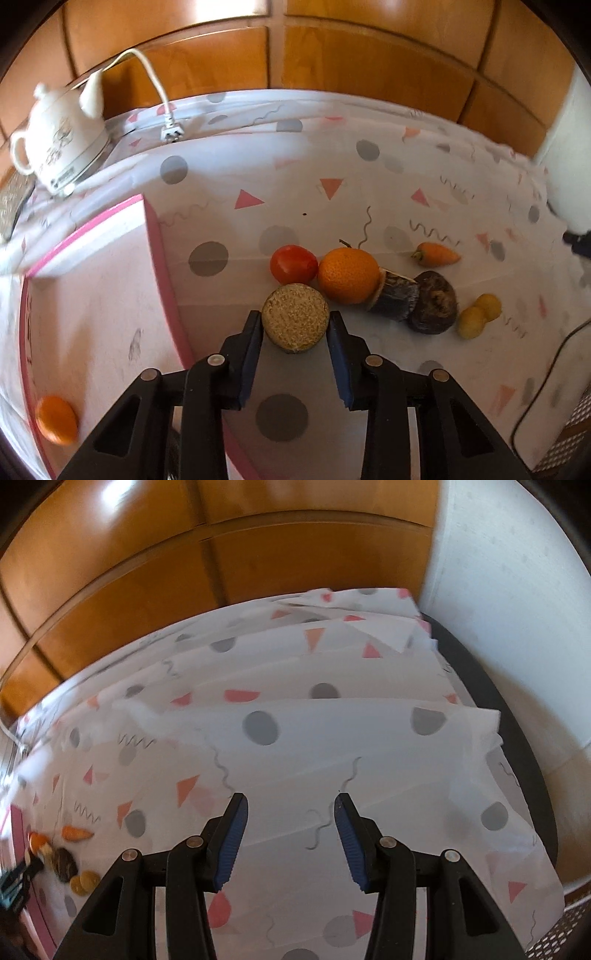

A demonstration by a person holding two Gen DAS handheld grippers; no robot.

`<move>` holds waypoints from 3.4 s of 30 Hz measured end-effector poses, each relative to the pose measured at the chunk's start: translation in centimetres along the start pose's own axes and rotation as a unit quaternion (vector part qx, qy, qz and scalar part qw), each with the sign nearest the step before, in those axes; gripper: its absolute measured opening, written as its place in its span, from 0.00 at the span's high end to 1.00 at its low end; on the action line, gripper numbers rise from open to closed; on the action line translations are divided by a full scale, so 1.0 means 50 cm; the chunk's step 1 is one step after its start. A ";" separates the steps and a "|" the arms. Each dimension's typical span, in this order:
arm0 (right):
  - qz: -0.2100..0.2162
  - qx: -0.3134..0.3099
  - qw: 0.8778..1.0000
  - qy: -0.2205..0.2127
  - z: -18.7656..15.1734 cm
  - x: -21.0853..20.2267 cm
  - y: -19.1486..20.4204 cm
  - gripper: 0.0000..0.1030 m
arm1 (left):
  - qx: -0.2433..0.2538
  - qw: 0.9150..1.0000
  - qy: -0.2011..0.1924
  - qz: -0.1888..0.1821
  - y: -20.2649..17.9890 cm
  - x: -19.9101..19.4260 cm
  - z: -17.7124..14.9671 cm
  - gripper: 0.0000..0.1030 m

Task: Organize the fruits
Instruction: 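Reach the left gripper to the cut cylindrical piece and grasp it, then carry the cylindrical piece into the pink tray and release it with the left gripper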

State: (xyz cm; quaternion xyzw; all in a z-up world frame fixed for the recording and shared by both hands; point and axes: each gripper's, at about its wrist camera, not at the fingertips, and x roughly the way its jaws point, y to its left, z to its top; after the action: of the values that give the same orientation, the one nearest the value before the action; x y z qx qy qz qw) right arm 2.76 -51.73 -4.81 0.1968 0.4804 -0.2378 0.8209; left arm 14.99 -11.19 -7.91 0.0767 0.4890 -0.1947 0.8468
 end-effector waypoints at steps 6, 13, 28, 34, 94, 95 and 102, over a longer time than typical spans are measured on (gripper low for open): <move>-0.003 0.007 1.000 0.007 0.001 0.007 -0.007 0.52 | -0.027 0.999 -0.023 -0.014 0.013 -0.056 -0.021 0.66; -0.006 0.001 1.000 0.009 -0.005 0.008 -0.001 0.52 | -0.056 0.997 -0.041 -0.018 0.042 -0.107 -0.042 0.66; -0.005 -0.001 1.000 0.007 -0.011 -0.003 0.005 0.52 | -0.206 0.975 -0.070 0.036 0.247 -0.178 -0.102 0.66; -0.008 -0.021 1.000 0.011 -0.017 0.002 0.020 0.52 | -0.263 0.960 -0.079 0.051 0.336 -0.185 -0.103 0.66; 0.225 -0.334 0.915 0.031 -0.164 -0.054 0.324 0.59 | -0.135 0.984 -0.079 0.080 0.178 -0.200 -0.167 0.47; 0.223 -0.339 0.914 0.033 -0.167 -0.052 0.330 0.59 | -0.133 0.985 -0.078 0.078 0.175 -0.200 -0.170 0.47; 0.197 -0.353 0.913 0.054 -0.181 -0.016 0.356 0.61 | -0.137 0.985 -0.083 0.066 0.166 -0.219 -0.188 0.47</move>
State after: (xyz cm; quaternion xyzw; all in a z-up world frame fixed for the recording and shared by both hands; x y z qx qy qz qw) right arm 6.46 -32.16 -6.60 -0.0020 0.5281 0.1250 0.8399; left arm 5.97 2.18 -3.81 -0.0241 0.4327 -0.0756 0.8980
